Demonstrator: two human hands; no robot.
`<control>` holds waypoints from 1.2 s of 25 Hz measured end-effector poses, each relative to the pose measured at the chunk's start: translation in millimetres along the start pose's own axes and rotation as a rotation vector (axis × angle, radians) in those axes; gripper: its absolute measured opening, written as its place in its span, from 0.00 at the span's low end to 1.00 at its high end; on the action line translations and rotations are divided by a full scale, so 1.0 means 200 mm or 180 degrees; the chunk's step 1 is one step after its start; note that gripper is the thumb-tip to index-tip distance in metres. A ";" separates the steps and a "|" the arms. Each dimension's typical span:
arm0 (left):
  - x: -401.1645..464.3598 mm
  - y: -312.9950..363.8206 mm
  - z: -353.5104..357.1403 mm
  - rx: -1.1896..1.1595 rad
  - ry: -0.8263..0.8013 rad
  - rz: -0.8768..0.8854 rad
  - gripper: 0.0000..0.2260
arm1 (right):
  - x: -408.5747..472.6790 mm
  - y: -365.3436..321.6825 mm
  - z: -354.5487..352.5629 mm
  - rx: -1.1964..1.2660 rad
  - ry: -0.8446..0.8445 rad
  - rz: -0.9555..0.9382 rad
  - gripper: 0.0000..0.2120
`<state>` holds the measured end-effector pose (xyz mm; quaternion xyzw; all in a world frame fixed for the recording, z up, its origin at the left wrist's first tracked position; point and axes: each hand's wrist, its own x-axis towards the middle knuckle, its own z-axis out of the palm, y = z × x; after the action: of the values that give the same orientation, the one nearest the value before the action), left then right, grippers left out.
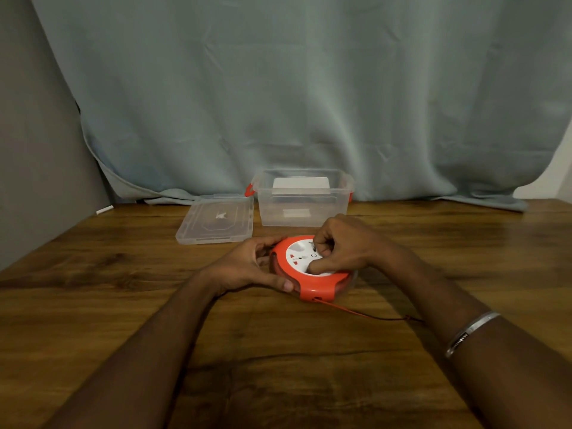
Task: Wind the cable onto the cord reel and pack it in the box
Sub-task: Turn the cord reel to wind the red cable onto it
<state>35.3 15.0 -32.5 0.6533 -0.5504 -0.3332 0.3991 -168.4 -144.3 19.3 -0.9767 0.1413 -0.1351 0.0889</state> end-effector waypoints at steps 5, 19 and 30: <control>0.00 0.00 0.00 -0.0008 0.0024 -0.0052 0.58 | 0.02 -0.03 0.04 -0.0135 0.0194 -0.0020 0.27; -0.01 0.02 -0.01 0.0065 -0.0099 -0.0012 0.54 | 0.00 0.09 -0.08 0.0942 -0.0518 -0.0155 0.24; -0.02 0.02 -0.02 -0.0033 -0.0253 0.0074 0.51 | 0.00 0.13 -0.07 0.1411 -0.0897 -0.0328 0.33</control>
<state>36.1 20.0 -26.2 0.6309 -0.5716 -0.3571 0.3841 -178.7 -170.4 26.9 -0.9484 0.0446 -0.0298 0.3124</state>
